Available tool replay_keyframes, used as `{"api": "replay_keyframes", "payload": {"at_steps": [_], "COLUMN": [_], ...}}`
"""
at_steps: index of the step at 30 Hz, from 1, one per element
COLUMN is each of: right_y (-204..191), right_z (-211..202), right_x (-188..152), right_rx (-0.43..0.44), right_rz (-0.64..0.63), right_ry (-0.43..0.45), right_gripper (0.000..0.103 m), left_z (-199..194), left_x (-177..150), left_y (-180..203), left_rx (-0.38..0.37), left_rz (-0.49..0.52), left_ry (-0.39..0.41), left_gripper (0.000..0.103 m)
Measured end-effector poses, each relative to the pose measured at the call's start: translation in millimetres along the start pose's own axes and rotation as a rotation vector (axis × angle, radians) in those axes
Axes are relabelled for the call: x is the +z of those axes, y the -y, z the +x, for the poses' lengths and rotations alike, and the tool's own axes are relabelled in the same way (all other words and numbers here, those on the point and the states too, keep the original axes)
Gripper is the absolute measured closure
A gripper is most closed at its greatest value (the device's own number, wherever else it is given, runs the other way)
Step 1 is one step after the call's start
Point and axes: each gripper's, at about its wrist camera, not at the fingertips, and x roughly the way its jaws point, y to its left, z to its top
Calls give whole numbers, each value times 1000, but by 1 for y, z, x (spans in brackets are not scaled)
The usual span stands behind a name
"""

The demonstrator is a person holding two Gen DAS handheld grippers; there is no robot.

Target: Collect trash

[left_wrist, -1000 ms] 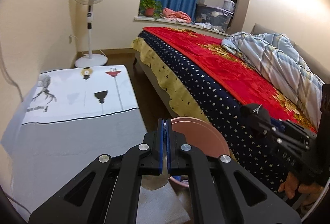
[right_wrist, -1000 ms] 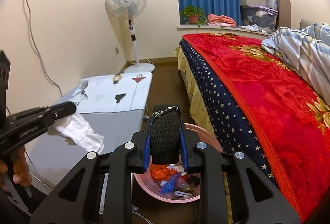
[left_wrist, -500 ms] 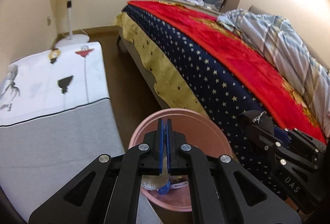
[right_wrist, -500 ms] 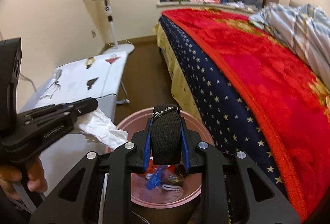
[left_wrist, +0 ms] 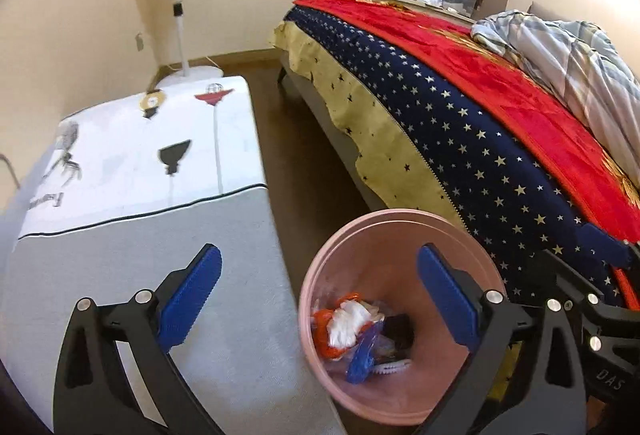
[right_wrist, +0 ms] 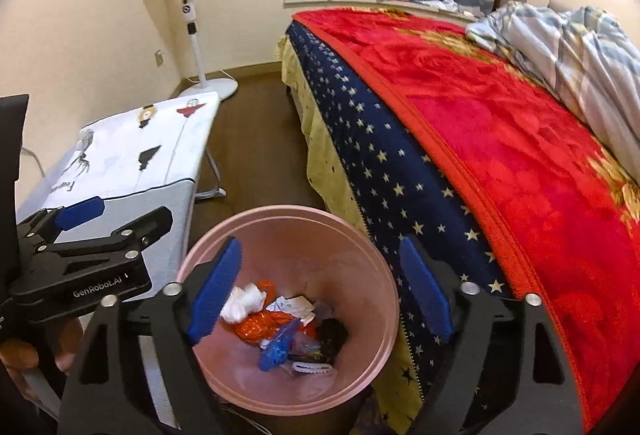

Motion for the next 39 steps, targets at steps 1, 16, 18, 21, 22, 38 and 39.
{"api": "replay_keyframes", "payload": {"at_steps": [1, 16, 18, 21, 22, 38, 39], "right_y": [-4, -69, -82, -90, -91, -98, -97], "right_z": [-8, -231, -249, -264, -267, -295, -295], "right_x": [1, -110, -134, -156, -162, -196, -197], "right_rx": [6, 114, 112, 110, 115, 100, 100], "right_rz": [-9, 19, -16, -37, -32, -60, -58], "right_ry": [23, 234, 218, 202, 192, 212, 212], "right_gripper": [14, 5, 5, 5, 5, 5, 5], "left_z": [-11, -275, -287, -300, -305, -335, -335], "left_x": [-1, -139, -159, -179, -185, -209, -209], "left_y": [-2, -62, -66, -68, -70, -59, -59], "left_rx": [8, 258, 258, 239, 232, 236, 237], "left_rz": [9, 29, 19, -10, -33, -52, -53], "left_ry": [15, 148, 129, 108, 106, 169, 168], "left_gripper": [8, 8, 8, 8, 8, 8, 8]}}
